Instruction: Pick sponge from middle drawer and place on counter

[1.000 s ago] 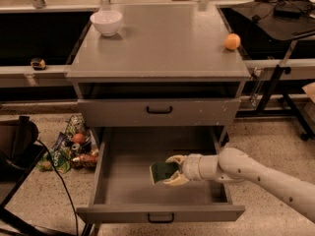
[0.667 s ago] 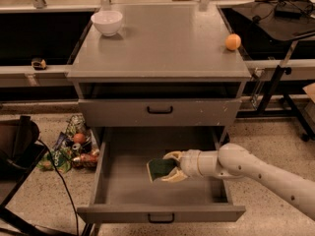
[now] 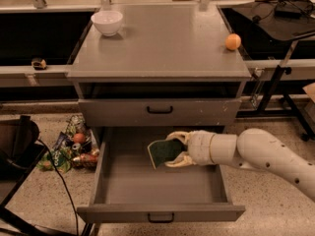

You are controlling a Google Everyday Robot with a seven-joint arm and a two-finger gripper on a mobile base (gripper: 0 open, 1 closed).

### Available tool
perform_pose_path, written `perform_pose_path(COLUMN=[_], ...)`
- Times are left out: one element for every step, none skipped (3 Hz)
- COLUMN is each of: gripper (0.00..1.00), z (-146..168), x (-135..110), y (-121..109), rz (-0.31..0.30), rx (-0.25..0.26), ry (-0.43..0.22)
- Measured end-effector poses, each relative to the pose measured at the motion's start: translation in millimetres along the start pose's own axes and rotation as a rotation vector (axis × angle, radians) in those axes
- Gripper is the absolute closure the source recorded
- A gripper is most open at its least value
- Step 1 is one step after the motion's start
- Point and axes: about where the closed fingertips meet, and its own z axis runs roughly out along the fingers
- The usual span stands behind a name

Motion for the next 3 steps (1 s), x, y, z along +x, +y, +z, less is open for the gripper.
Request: perform_pose_path(gripper=[1.0,1.0,1.0], z=[-37.4,-46.2,-53.8], x=[-54.0,-70.8,-73.7], y=[-28.2,-37.7,-48.9], rz=[-0.146,-0.194,-0.202], rx=[0.061,0.068,0.094], ry=[0.093,0.123,0.105])
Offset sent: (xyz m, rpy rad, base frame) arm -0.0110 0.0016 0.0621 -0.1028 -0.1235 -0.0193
